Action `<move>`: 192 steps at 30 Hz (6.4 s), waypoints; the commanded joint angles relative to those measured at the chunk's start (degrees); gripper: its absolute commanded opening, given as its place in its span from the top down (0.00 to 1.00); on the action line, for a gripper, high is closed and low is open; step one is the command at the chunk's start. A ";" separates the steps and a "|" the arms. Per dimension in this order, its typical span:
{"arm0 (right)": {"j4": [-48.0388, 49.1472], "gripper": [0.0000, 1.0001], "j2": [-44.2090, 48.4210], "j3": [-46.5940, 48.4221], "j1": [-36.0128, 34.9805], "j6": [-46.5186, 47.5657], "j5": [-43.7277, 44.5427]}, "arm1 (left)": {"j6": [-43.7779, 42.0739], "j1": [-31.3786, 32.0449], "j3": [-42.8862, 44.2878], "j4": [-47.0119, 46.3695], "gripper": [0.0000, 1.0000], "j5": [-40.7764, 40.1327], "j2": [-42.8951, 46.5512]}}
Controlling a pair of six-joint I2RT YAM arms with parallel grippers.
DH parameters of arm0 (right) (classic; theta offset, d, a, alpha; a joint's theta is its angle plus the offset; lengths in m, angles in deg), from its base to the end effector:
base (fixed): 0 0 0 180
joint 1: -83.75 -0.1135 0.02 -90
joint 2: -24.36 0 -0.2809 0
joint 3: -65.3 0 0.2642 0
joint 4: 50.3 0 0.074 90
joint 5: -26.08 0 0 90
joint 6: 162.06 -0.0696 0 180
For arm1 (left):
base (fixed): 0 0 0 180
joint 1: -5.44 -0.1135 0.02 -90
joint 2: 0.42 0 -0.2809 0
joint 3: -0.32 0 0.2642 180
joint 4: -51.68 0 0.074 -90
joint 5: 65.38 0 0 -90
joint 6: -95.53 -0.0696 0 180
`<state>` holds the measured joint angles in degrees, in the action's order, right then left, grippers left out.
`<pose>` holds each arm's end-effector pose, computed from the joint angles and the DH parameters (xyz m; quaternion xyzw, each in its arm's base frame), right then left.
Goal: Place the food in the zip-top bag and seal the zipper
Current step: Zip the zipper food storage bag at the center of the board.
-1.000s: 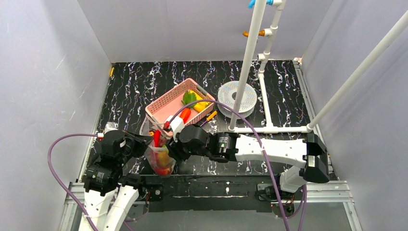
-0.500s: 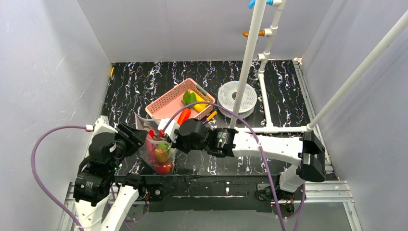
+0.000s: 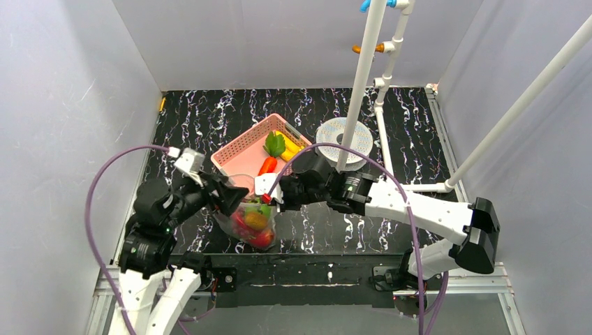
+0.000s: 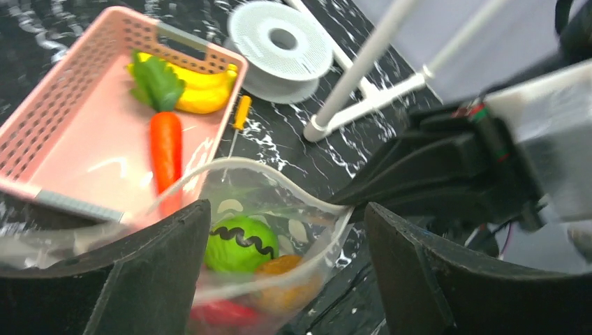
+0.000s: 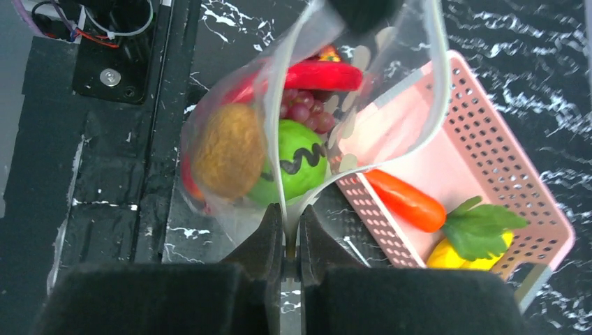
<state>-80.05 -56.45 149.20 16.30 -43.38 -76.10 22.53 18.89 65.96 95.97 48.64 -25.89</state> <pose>0.1268 0.3435 0.3413 -0.6668 0.5241 0.2585 0.4625 0.0960 -0.0521 0.3948 0.1195 0.7201 -0.3220 0.6029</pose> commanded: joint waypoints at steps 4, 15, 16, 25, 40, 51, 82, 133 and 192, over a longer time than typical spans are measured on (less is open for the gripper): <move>1.62 0.99 3.25 0.08 4.19 5.91 -7.39 | -19.73 2.79 -3.14 -13.62 0.25 18.73 -7.93; -0.37 0.99 4.17 -0.67 7.67 4.18 -10.84 | -24.22 11.08 -10.18 -20.31 0.26 19.53 -13.93; -0.44 0.99 4.14 -0.78 7.71 4.04 -10.80 | -24.39 11.65 -10.76 -21.19 0.26 19.59 -14.58; 0.22 0.99 5.35 -1.99 8.12 2.38 -9.98 | -26.23 12.92 -13.41 -20.21 0.63 16.99 -17.09; 27.74 0.21 13.27 -18.28 10.52 -25.18 0.13 | -24.25 13.36 -13.98 -18.98 1.00 5.84 -10.42; 46.91 0.23 13.60 -28.65 13.08 -31.02 -12.35 | -16.96 13.36 -15.00 -18.95 1.00 9.22 -6.36; 51.87 0.55 -0.30 -20.97 17.00 -36.59 -26.54 | -15.10 13.36 -12.74 -14.89 1.00 9.99 -8.35; 37.99 0.99 0.59 -15.91 18.14 -43.60 -29.10 | -22.58 15.38 -1.98 -21.89 0.32 18.78 -26.13; 29.40 0.99 32.02 -37.76 23.21 -47.63 11.92 | -21.50 15.40 -4.94 2.46 1.00 3.88 -4.03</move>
<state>-46.88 -28.64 112.05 37.66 -94.09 -73.64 1.82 34.43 58.41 91.10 54.48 -31.56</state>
